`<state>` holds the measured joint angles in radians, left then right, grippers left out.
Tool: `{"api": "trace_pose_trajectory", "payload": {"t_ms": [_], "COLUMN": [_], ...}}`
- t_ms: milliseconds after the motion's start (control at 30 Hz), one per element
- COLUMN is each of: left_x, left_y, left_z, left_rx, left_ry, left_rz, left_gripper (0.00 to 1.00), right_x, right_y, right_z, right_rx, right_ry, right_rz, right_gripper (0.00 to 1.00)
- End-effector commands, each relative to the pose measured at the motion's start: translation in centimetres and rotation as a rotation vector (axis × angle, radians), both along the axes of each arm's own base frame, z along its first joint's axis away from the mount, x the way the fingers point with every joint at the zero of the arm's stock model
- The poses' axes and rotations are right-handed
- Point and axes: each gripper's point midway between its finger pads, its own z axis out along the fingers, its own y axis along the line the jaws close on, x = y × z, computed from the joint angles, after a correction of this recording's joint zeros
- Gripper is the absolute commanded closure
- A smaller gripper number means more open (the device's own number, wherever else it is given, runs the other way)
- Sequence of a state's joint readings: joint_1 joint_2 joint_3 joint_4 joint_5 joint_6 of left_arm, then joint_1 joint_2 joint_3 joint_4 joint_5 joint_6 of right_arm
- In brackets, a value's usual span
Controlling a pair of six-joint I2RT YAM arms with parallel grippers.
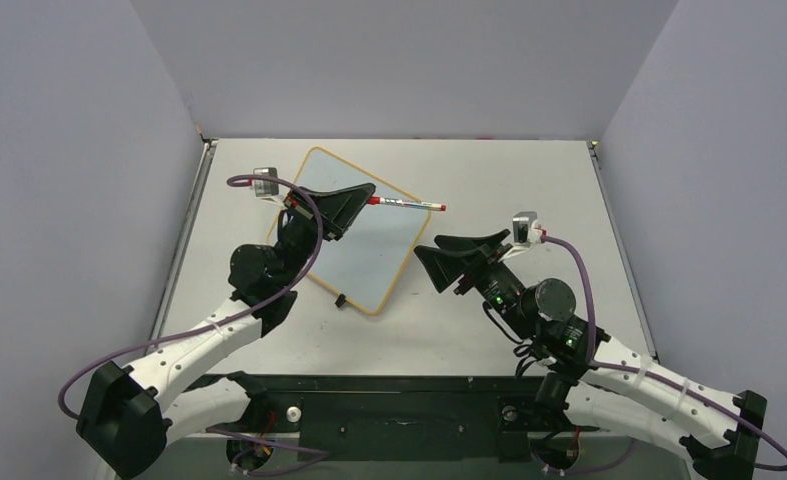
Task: Write a sentence on the whiteboard
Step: Open the whiteboard marker at the center of the board.
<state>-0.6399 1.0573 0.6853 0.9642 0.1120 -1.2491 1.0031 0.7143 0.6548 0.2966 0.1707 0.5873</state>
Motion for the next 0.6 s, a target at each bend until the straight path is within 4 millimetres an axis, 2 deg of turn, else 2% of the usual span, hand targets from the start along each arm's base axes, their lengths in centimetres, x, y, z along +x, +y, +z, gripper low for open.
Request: {"api": "trace_pose_trajectory", "payload": {"t_ms": [0, 167, 333, 567], "left_x": [-1.6, -1.6, -1.9, -2.7], "left_y": [1.4, 1.0, 0.8, 0.7], "left_z": [3.0, 2.7, 3.0, 3.1], "left_rx": [-0.149, -0.191, -0.206, -0.213], "left_ry": [-0.087, -0.081, -0.084, -0.106], "left_rz": [-0.026, -0.069, -0.088, -0.114], "left_gripper": [1.00, 1.00, 1.00, 1.00], "right_x": [-0.8, -1.0, -1.0, -0.6], "right_y": [0.3, 0.6, 1.6, 3.0], "right_z": [5.0, 7.9, 10.3, 11.5], "right_rx": [0.145, 0.228, 0.254, 0.275], "right_ry": [-0.098, -0.160, -0.199, -0.215], "right_rz": [0.044, 0.060, 0.093, 0.120], "right_gripper": [0.39, 0.40, 0.41, 0.45]}}
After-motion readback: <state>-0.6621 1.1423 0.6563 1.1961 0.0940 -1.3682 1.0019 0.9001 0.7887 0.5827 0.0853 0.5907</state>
